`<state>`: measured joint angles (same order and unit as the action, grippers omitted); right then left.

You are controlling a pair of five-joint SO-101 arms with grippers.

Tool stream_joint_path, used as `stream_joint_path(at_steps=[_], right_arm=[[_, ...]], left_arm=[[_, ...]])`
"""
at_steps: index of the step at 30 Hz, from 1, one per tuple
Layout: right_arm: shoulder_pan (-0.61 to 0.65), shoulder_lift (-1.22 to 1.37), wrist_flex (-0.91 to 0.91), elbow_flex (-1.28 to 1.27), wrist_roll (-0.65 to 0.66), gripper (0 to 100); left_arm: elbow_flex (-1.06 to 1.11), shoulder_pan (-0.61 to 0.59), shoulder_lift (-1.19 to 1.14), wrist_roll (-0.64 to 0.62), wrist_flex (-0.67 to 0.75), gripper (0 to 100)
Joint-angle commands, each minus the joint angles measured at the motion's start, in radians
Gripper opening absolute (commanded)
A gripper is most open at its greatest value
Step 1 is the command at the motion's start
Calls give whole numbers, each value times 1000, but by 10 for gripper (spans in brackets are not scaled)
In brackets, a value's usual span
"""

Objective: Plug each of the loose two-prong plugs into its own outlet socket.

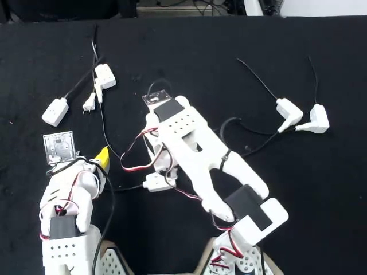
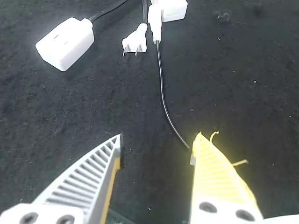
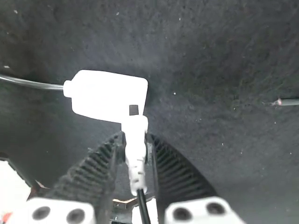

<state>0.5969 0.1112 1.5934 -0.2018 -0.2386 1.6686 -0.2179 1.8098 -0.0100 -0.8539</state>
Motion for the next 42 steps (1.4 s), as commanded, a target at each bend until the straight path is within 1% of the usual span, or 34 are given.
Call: stream_joint_path(at_steps=[1,11,19,29,42], right_arm=[[17,1,-6,-1,-12,11],[12,116,2,48,-14,11],[15,81,54,104,-15,11],[14,134,6,105,-133,11],[18,54,31,107,-126,10]], left_arm=[[-22,-8,11,-6,-2,245],[-22,-8,11,-5,-2,245],[-24,-8,11,-5,-2,245],[-24,-8,11,-5,-2,245],[-25,-8,11,-5,-2,245]])
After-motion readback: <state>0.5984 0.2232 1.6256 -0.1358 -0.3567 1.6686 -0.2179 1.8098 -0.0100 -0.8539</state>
